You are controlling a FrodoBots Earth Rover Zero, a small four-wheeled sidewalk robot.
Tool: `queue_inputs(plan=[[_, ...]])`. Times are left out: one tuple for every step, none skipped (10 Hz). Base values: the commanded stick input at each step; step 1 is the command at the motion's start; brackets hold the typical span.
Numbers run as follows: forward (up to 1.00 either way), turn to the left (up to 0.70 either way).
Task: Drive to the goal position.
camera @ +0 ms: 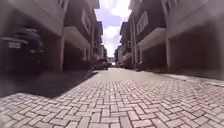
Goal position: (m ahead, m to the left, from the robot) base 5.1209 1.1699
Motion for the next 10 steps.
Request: queue_inputs(plan=[[0.5, 0.0], [0.5, 0.0], [0.5, 0.0], [0.5, 0.0], [0.5, 0.0], [0.5, 0.0], [0.5, 0.0], [0.5, 0.0], [0.5, 0.0], [0.5, 0.0]])
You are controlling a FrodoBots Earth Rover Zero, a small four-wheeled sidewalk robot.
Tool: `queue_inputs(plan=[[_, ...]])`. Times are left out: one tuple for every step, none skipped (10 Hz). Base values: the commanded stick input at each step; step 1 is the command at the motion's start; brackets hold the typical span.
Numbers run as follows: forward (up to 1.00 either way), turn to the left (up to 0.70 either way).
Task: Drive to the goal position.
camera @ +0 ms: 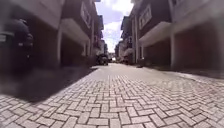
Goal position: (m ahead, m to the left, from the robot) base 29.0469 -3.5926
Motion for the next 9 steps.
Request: queue_inputs(plan=[[0.5, 0.0], [0.5, 0.0], [0.5, 0.0], [0.5, 0.0], [0.5, 0.0], [0.5, 0.0], [0.5, 0.0], [0.5, 0.0], [0.5, 0.0]])
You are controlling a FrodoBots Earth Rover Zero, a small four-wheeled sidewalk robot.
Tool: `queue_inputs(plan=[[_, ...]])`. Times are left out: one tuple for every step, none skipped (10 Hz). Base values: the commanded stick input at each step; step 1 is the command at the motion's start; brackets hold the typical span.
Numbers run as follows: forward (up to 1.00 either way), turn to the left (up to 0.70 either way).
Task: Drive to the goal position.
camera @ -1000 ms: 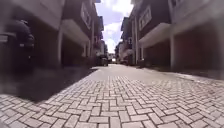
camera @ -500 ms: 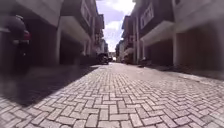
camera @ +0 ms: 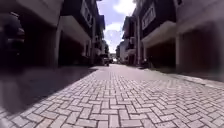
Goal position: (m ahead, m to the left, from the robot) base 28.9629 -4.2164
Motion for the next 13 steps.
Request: queue_inputs(plan=[[0.5, 0.0], [0.5, 0.0], [0.5, 0.0], [0.5, 0.0], [0.5, 0.0], [0.5, 0.0], [0.5, 0.0], [0.5, 0.0], [0.5, 0.0], [0.5, 0.0], [0.5, 0.0], [0.5, 0.0], [0.5, 0.0]])
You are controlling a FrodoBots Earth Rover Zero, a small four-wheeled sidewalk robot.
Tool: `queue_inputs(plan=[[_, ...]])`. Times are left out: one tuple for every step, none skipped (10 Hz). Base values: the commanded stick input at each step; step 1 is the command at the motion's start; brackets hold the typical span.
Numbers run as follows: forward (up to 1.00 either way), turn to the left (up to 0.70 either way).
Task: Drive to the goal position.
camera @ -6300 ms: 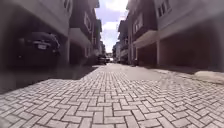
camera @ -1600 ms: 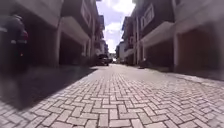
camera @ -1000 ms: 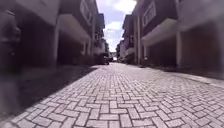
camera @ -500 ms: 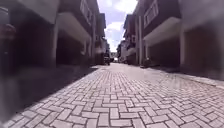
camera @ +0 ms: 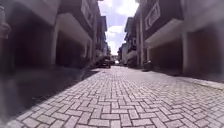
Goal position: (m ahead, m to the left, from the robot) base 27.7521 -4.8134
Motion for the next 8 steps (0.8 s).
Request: queue_inputs(plan=[[0.5, 0.0], [0.5, 0.0], [0.5, 0.0], [0.5, 0.0], [0.5, 0.0], [0.5, 0.0], [0.5, 0.0], [0.5, 0.0]])
